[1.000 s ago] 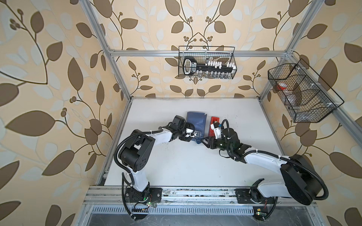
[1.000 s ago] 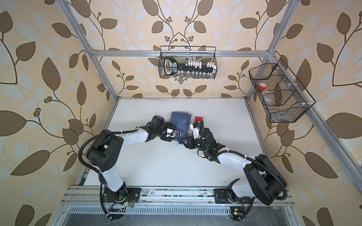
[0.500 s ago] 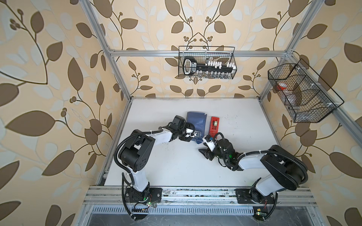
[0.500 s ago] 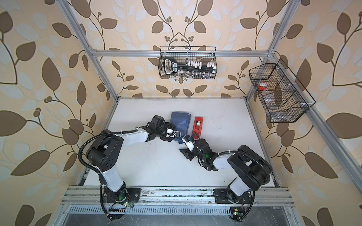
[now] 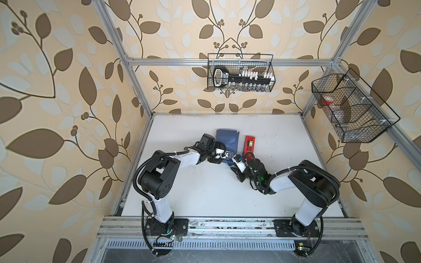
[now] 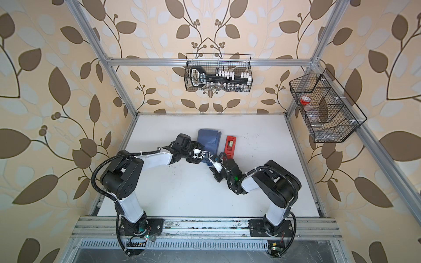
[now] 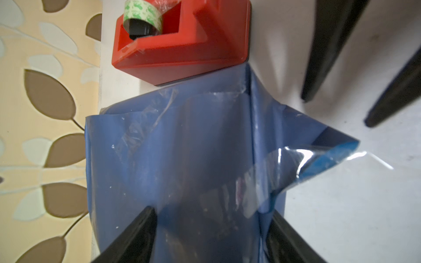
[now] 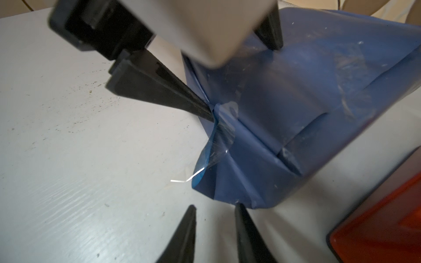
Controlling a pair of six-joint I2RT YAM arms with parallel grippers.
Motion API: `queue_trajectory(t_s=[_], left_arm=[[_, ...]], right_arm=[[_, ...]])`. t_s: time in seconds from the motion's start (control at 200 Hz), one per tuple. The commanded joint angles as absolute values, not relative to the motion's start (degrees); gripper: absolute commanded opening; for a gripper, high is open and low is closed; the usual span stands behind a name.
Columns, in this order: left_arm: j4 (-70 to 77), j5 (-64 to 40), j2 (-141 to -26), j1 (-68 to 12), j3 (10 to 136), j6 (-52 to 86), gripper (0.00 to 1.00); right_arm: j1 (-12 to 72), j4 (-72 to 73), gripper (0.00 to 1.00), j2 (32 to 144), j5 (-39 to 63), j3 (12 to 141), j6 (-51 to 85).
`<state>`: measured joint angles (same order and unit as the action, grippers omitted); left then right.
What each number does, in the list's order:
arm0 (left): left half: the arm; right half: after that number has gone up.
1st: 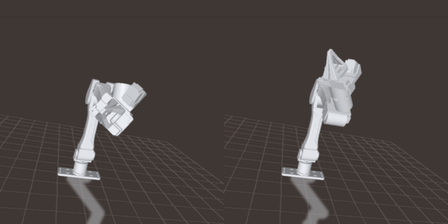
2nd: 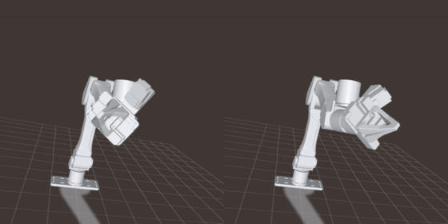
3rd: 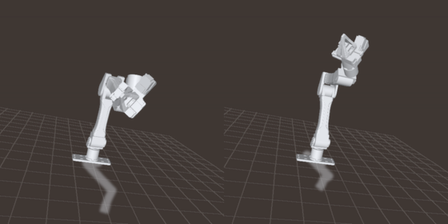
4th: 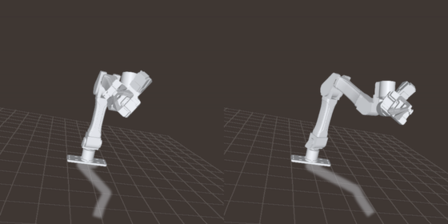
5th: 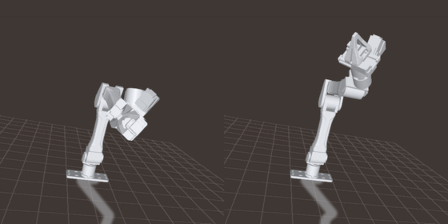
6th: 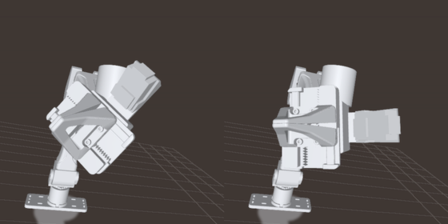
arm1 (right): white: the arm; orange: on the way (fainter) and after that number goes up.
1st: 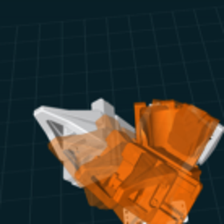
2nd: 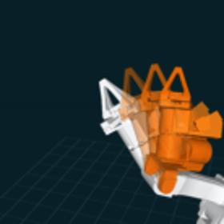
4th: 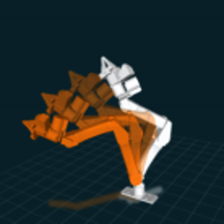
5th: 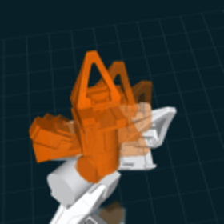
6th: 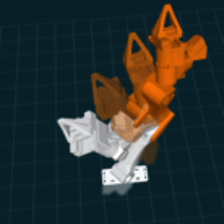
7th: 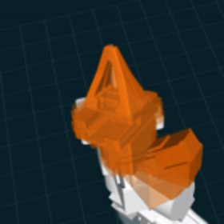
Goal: Wrap a gift box in wrapping paper
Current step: Wrap the gift box with the wrapping paper.
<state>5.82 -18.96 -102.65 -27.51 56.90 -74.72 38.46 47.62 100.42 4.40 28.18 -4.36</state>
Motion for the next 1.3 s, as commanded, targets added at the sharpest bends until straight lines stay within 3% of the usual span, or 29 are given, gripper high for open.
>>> queue_trajectory(t_s=[0.0,0.11,0.2,0.365,0.48,0.785,0.925,0.975,1.065,1.185,1.295], left_arm=[[-5.6,-18.4,-106.3,-28.7,54.8,-74.4,0.74],[-6.0,-18.2,-106.2,-28.7,55.0,-74.4,0.74],[-5.7,-18.2,-106.0,-28.7,54.8,-74.5,0.74],[-5.8,-18.2,-106.3,-28.7,54.8,-74.2,0.74],[-6.1,-18.7,-106.2,-28.7,55.1,-73.4,0.74],[-6.6,-18.8,-106.1,-28.8,55.1,-73.6,0.74],[-6.2,-19.2,-106.0,-28.8,54.8,-73.4,0.74],[-6.6,-19.0,-106.1,-28.7,55.2,-73.2,0.74],[-6.3,-19.1,-106.5,-28.7,55.2,-73.4,0.74],[-6.4,-19.9,-106.3,-28.8,55.7,-71.8,0.74],[-6.9,-20.4,-106.5,-28.7,56.0,-70.7,0.74]], right_arm=[[38.2,49.1,0.15,101.9,4.3,31.6,-5.7],[37.6,49.9,0.13,101.1,4.6,31.3,-3.6],[37.7,50.6,0.20,99.3,4.5,29.5,-3.4],[38.0,57.8,0.66,96.5,-0.8,22.4,-1.2],[38.2,56.9,0.75,98.6,-2.6,23.6,-1.1],[38.0,54.8,0.77,103.8,-1.7,28.7,-1.5],[37.5,50.5,0.64,97.2,2.0,25.9,3.2],[37.4,48.6,0.56,93.9,5.6,24.6,6.2],[37.4,47.5,0.50,90.5,14.3,22.4,12.1],[37.7,58.1,0.52,93.2,21.2,18.7,21.3],[36.9,73.5,0.56,102.8,24.9,19.7,35.4]])
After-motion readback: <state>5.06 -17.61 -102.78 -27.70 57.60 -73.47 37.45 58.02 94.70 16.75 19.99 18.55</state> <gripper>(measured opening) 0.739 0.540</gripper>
